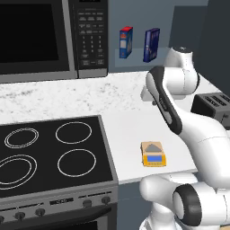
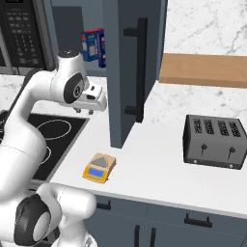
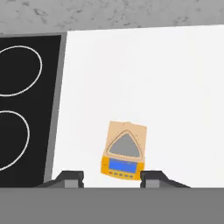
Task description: Pick the cereal and place it on the digital scale for weighing, and close the cabinet.
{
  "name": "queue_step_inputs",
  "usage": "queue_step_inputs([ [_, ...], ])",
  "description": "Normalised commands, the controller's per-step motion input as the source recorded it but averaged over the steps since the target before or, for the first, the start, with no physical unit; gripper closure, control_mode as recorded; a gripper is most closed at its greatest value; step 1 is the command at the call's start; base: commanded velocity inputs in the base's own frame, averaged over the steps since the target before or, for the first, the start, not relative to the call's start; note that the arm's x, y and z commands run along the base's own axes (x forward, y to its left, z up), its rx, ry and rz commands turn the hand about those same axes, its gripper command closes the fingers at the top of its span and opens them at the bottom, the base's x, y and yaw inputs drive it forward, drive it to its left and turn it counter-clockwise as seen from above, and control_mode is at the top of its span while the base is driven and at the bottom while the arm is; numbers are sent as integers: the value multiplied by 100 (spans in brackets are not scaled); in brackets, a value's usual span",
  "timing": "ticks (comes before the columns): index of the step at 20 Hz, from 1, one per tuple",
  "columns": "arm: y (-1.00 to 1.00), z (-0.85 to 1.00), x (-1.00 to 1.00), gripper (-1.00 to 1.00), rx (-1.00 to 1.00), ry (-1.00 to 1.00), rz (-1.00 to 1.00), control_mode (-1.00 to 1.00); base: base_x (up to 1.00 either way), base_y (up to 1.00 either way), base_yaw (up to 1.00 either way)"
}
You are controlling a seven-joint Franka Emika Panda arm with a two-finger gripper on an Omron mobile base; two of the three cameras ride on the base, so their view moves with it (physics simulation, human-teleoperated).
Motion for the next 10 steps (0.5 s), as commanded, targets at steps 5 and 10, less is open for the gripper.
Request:
queue_step_inputs([
  [5,0,1,-37,-100,0,-10,0,-100,0,0,0],
  [10,0,25,-41,-100,0,-23,0,-100,0,0,0],
])
